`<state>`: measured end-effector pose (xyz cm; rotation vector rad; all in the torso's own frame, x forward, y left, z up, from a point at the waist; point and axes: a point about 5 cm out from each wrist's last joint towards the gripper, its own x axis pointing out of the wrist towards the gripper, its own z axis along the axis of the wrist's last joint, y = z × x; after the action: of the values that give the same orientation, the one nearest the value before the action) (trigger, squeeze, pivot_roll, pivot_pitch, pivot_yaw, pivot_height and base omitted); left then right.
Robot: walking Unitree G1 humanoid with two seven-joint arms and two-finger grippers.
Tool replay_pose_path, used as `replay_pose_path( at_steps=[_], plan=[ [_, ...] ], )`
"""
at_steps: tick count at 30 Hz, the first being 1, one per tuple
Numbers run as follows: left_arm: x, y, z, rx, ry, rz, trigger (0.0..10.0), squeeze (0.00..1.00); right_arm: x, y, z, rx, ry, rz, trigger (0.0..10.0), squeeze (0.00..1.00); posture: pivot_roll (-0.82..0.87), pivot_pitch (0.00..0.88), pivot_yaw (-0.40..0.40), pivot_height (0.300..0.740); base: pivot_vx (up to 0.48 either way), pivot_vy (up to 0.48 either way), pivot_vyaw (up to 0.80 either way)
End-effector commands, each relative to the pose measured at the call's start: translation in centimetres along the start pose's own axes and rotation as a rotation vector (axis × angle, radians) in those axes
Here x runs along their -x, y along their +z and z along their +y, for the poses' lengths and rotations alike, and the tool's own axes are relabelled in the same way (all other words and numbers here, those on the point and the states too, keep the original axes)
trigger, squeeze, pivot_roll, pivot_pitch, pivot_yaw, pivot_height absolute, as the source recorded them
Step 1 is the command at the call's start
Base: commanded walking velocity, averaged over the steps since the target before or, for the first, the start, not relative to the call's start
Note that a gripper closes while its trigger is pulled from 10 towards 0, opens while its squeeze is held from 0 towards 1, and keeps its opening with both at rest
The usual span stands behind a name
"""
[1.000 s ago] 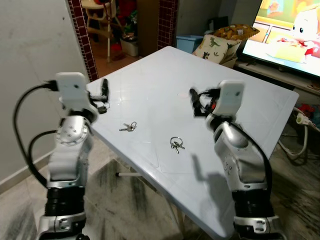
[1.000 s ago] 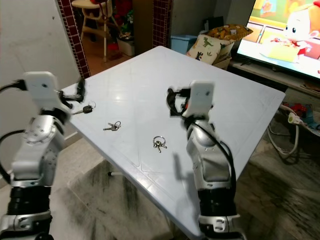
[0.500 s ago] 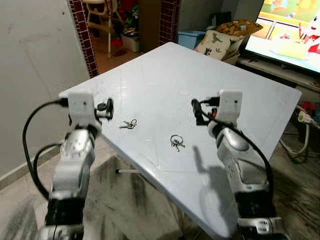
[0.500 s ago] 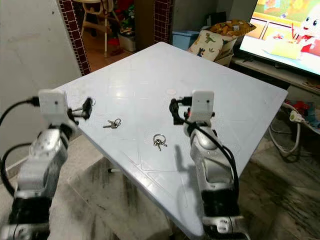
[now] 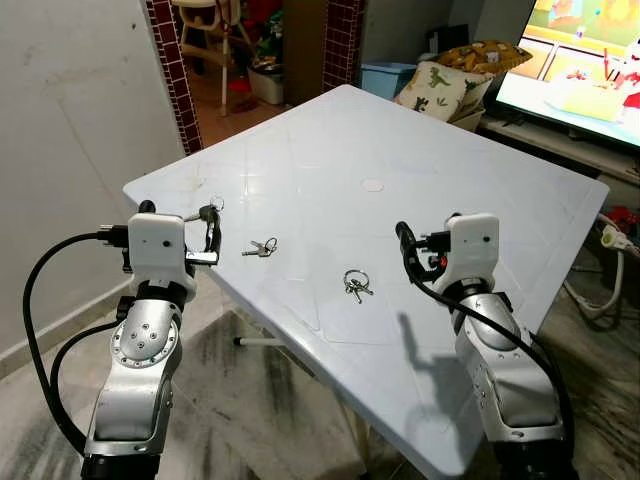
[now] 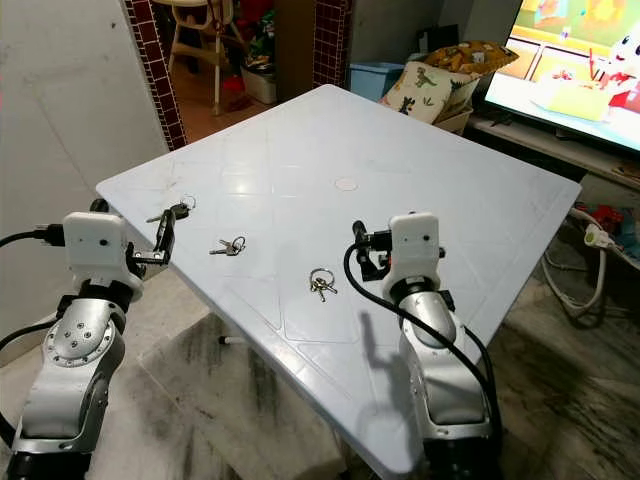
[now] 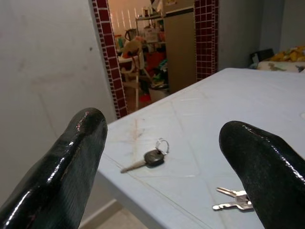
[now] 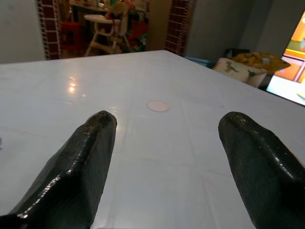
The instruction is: Hang keys on a hook
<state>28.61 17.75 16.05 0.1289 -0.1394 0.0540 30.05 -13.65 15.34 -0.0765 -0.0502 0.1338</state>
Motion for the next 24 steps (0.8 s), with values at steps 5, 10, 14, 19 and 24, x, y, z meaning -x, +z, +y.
replay_pose_path(
  at_steps=[5, 10, 14, 19, 24],
  plan=[
    [0.4, -0.1, -0.1, 0.022, -0.014, 0.0, 10.0, 0.0, 0.2, 1.0, 0.5, -0.022, 0.013, -0.056, 0.0, 0.0, 0.0, 0.0, -0.046, 0.74, 0.0, 0.0, 0.0],
    [0.4, -0.3, -0.5, 0.035, -0.02, 0.007, 10.0, 0.0, 0.2, 0.9, 0.5, -0.019, 0.025, -0.039, 2.4, 0.0, 0.0, 0.0, -0.049, 0.74, 0.0, 0.0, 0.0],
    [0.5, 0.3, -1.2, 0.114, -0.058, -0.035, 0.0, 0.0, 0.2, 1.0, 0.5, -0.041, 0.031, -0.036, 10.0, 0.0, -0.01, 0.0, -0.048, 0.74, 0.0, 0.0, 0.0],
    [0.5, 0.2, -1.5, 0.109, -0.072, -0.037, 0.0, 0.0, 0.3, 0.5, 0.0, -0.048, -0.017, 0.003, 10.0, 0.0, -0.01, 0.0, -0.043, 0.74, 0.0, 0.0, 0.0],
    [0.4, 0.2, -1.6, 0.094, -0.088, -0.025, 0.0, 0.0, 0.4, 0.3, 0.2, -0.105, -0.011, 0.023, 10.0, 0.0, -0.01, 0.0, -0.042, 0.74, 0.0, 0.0, 0.0]
  ],
)
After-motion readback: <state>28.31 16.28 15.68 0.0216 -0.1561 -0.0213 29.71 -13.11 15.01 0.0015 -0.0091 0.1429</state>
